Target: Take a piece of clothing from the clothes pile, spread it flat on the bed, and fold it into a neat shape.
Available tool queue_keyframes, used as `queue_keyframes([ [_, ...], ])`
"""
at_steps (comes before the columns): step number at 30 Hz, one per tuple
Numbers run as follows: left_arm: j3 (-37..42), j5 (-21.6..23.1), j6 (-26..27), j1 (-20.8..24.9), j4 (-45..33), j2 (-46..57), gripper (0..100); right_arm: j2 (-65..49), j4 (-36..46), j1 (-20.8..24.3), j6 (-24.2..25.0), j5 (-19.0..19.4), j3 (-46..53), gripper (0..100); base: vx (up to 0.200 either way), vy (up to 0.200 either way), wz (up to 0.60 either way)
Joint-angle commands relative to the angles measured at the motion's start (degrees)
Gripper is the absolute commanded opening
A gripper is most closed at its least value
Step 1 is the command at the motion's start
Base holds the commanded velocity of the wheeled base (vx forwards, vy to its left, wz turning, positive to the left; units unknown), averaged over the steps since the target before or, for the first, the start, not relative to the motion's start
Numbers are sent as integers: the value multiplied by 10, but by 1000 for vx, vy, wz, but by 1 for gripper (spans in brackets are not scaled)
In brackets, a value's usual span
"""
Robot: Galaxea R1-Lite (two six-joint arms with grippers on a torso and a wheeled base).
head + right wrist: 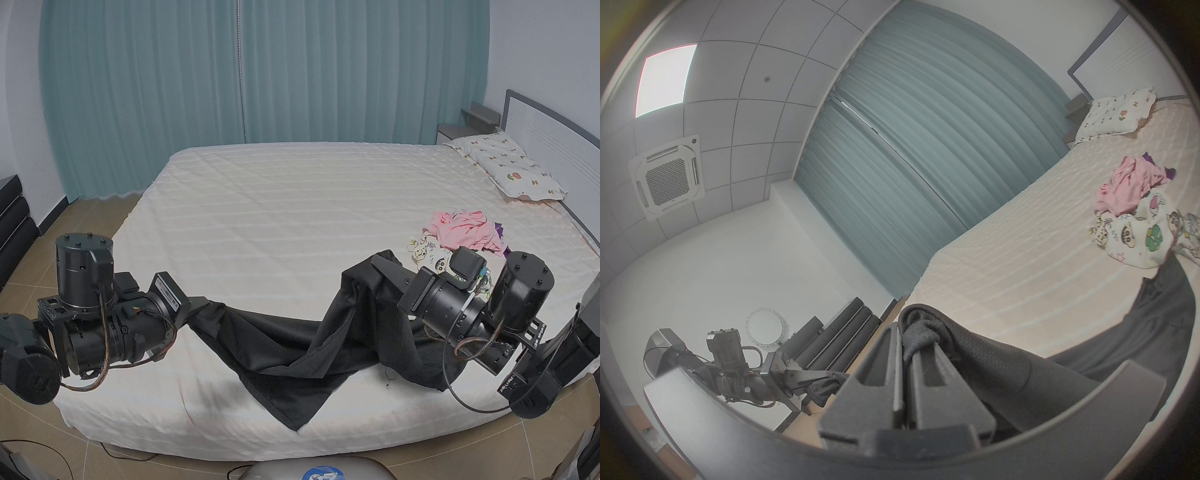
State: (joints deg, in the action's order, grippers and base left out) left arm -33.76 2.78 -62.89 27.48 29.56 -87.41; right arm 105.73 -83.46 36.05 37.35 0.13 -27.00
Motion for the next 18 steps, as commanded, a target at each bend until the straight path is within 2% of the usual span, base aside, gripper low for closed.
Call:
queue_keyframes([
  [1,-2,1,1,31,-37,37,0,-93,1,17,0,-1,77,0,-200,0,0],
  [5,-8,1,0,45,-72,78,0,-166,3,65,-3,-7,119,0,-200,0,0],
  [7,-18,2,0,63,-101,121,0,-222,29,90,-11,-9,120,0,-200,0,0],
  [11,-55,2,-1,65,-144,154,0,-308,86,97,-12,-7,82,0,-200,0,0],
  [15,-95,-5,-1,52,-155,160,0,-359,99,72,-12,-1,-2,0,-200,0,0],
  [16,-99,-5,-1,48,-155,160,0,-361,105,64,-11,0,-15,0,0,0,0],
  [18,-124,-1,0,20,-155,156,0,-361,169,1,3,22,-101,0,0,0,0],
])
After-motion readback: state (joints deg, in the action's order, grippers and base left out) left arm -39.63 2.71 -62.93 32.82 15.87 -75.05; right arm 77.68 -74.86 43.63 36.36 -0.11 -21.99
